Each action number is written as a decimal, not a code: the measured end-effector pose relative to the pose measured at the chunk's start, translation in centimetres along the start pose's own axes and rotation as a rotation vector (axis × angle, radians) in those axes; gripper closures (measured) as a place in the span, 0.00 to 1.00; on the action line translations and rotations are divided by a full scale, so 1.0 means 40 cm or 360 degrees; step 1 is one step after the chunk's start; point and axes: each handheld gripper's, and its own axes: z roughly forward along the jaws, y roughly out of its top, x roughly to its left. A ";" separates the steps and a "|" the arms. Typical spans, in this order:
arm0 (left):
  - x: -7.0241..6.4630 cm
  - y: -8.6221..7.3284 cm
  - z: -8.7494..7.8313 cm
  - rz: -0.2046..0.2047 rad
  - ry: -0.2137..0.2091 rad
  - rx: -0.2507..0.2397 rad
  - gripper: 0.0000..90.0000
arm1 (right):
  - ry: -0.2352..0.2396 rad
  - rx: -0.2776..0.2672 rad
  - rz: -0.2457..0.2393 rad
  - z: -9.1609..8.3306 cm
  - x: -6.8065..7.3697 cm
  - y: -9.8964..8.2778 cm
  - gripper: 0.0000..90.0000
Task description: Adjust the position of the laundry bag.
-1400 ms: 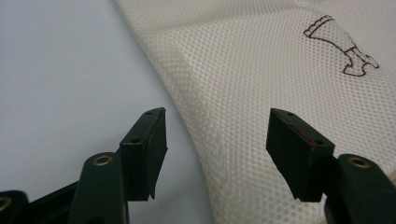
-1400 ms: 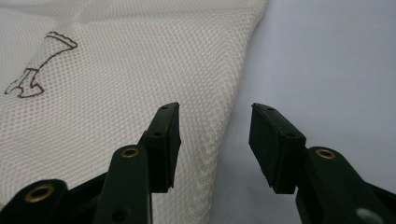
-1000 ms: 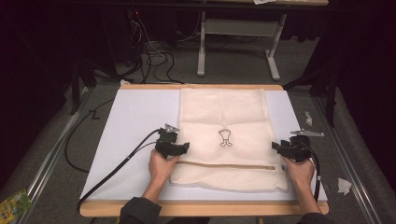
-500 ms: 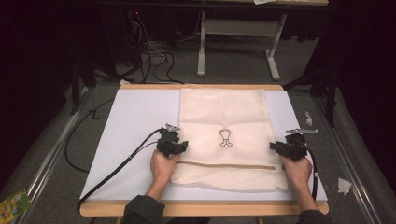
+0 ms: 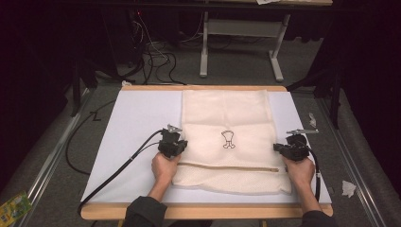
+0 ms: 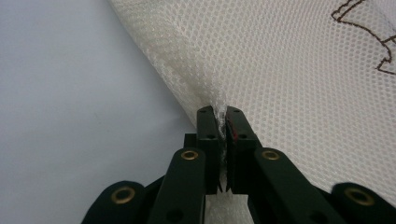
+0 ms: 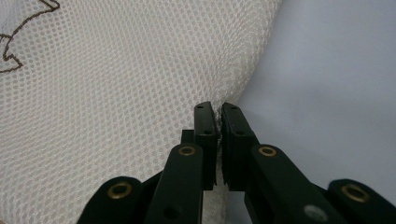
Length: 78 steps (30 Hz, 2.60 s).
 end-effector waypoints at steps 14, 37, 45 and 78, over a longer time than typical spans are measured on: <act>0.012 0.012 -0.018 -0.0001 -0.0025 -0.0022 0.96 | 0.0000 -0.0045 -0.0002 -0.007 0.004 0.001 0.98; 0.050 0.013 -0.053 -0.0050 -0.0021 -0.0053 0.96 | 0.0057 -0.0057 -0.0014 0.006 0.031 0.012 0.98; 0.064 0.013 -0.069 -0.0058 -0.0012 -0.0070 0.96 | 0.0074 -0.0062 -0.0026 0.010 0.045 0.020 0.98; 0.128 -0.013 -0.112 -0.0068 0.0094 -0.0072 0.96 | 0.0156 -0.0062 -0.0083 0.042 0.117 0.049 0.98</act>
